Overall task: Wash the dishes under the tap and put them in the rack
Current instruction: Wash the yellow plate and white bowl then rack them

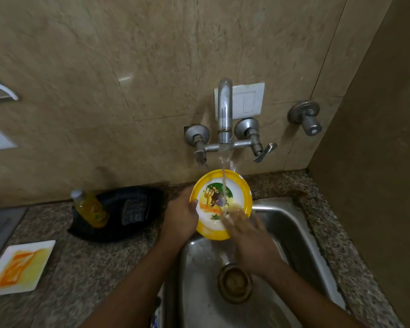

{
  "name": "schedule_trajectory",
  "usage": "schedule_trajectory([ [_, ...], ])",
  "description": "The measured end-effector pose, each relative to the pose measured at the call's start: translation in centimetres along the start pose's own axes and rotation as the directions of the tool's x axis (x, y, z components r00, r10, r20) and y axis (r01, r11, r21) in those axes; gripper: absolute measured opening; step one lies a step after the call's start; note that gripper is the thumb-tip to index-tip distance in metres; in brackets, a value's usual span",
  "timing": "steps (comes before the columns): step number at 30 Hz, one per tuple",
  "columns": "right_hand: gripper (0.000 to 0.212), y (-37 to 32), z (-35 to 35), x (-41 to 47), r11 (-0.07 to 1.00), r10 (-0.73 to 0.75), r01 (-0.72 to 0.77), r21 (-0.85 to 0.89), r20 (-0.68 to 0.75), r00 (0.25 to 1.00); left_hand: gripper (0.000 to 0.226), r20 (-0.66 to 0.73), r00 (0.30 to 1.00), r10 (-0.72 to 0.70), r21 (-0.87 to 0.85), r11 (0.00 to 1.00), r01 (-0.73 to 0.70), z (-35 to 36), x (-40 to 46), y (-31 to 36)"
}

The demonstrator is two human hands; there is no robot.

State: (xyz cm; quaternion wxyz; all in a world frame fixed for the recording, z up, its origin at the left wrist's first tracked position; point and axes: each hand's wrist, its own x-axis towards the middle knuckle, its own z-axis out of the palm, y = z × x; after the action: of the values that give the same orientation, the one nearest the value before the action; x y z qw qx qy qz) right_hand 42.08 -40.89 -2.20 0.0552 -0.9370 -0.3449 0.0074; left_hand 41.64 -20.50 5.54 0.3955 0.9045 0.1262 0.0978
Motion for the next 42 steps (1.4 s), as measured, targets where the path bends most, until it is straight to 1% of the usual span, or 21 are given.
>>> schedule_trajectory([
  [1, 0.095, 0.3, -0.2, 0.3, 0.999, 0.042, -0.042, -0.015, -0.002, 0.999, 0.035, 0.021, 1.000, -0.010, -0.055, 0.998, 0.011, 0.3, 0.1, -0.4],
  [3, 0.091, 0.0, -0.7, 1.0, 0.998, 0.055, -0.055, 0.003, -0.007, 0.998, 0.028, 0.048, 0.996, -0.080, -0.223, 0.971, 0.088, 1.3, 0.2, -0.8],
  [5, 0.083, 0.2, -1.4, 1.1, 0.998, 0.048, -0.046, 0.031, -0.049, 0.998, 0.029, 0.113, 0.978, -0.173, -0.441, 0.874, 0.206, 2.3, 0.1, -0.3],
  [7, 0.070, 1.6, -2.4, 0.6, 0.997, 0.063, -0.059, 0.058, -0.085, 0.994, 0.033, 0.175, 0.958, -0.227, -0.559, 0.778, 0.287, 3.0, 0.1, 0.4],
  [9, 0.066, 3.1, -3.0, 0.0, 0.993, 0.109, -0.103, 0.065, -0.095, 0.990, 0.033, 0.224, 0.942, -0.250, -0.605, 0.722, 0.336, 4.0, 0.1, 0.9],
  [11, 0.065, 3.3, -3.0, -0.1, 0.988, 0.141, -0.135, 0.072, -0.098, 0.985, 0.034, 0.242, 0.936, -0.257, -0.617, 0.703, 0.353, 4.8, 0.3, 1.5],
  [13, 0.063, 2.3, -2.7, 0.0, 0.986, 0.106, -0.090, 0.142, -0.107, 0.989, 0.031, 0.260, 0.934, -0.244, -0.632, 0.689, 0.355, 5.6, 0.6, 2.1],
  [16, 0.071, 1.8, -2.8, -0.2, 0.981, 0.018, 0.006, 0.192, -0.119, 0.993, 0.030, 0.234, 0.950, -0.207, -0.655, 0.688, 0.311, 5.8, 1.0, 3.1],
  [21, 0.069, 4.4, -4.2, 0.3, 0.987, 0.105, -0.087, 0.134, -0.134, 0.985, 0.028, 0.173, 0.966, -0.194, -0.650, 0.714, 0.260, 4.5, 2.0, 3.1],
  [24, 0.071, 4.1, -4.8, 0.9, 0.986, 0.141, -0.127, 0.106, -0.137, 0.980, 0.032, 0.131, 0.971, -0.200, -0.630, 0.739, 0.237, 4.2, 2.1, 2.7],
  [26, 0.076, 2.2, -4.6, 1.2, 0.989, 0.113, -0.098, 0.113, -0.131, 0.985, 0.037, 0.087, 0.976, -0.197, -0.599, 0.773, 0.210, 4.0, 2.0, 2.8],
  [29, 0.076, -0.1, -3.3, 0.7, 0.986, -0.028, 0.044, 0.160, -0.103, 0.994, 0.044, 0.047, 0.981, -0.186, -0.546, 0.818, 0.181, 3.5, 1.6, 2.4],
  [30, 0.072, 0.4, -2.9, 0.6, 0.987, -0.051, 0.065, 0.148, -0.093, 0.994, 0.044, 0.040, 0.980, -0.193, -0.523, 0.832, 0.186, 3.4, 1.4, 1.9],
  [31, 0.066, 1.4, -2.5, 0.5, 0.991, -0.036, 0.049, 0.121, -0.107, 0.994, 0.044, 0.041, 0.976, -0.212, -0.494, 0.845, 0.204, 3.3, 1.1, 1.5],
  [32, 0.060, 2.4, -2.2, 0.6, 0.994, 0.026, -0.014, 0.106, -0.113, 0.993, 0.041, 0.042, 0.972, -0.231, -0.464, 0.857, 0.224, 3.4, 0.9, 0.9],
  [33, 0.060, 3.0, -2.1, 0.7, 0.992, 0.086, -0.076, 0.098, -0.097, 0.992, 0.037, 0.047, 0.968, -0.248, -0.424, 0.872, 0.244, 3.4, 0.8, 0.6],
  [34, 0.063, 2.8, -2.0, 0.8, 0.991, 0.103, -0.097, 0.097, -0.061, 0.993, 0.034, 0.047, 0.964, -0.263, -0.371, 0.891, 0.261, 3.5, 0.7, 0.3],
  [36, 0.065, 1.7, -1.1, 0.6, 0.994, 0.017, -0.018, 0.108, 0.011, 1.000, 0.034, 0.036, 0.961, -0.275, -0.273, 0.922, 0.274, 3.6, 0.7, 0.0],
  [38, 0.067, 1.7, -0.3, 0.0, 0.993, -0.033, 0.030, 0.113, 0.025, 0.999, 0.033, 0.046, 0.962, -0.268, -0.186, 0.944, 0.272, 3.2, 0.4, 0.0],
  [41, 0.066, 3.8, -0.7, 0.2, 0.979, 0.131, -0.127, 0.158, -0.014, 0.991, 0.027, 0.107, 0.942, -0.318, -0.131, 0.935, 0.330, 2.2, -0.5, 0.3],
  [42, 0.067, 3.6, -0.8, 0.5, 0.972, 0.171, -0.170, 0.162, 0.012, 0.985, 0.025, 0.112, 0.936, -0.333, -0.103, 0.933, 0.344, 2.0, -0.6, 0.3],
])
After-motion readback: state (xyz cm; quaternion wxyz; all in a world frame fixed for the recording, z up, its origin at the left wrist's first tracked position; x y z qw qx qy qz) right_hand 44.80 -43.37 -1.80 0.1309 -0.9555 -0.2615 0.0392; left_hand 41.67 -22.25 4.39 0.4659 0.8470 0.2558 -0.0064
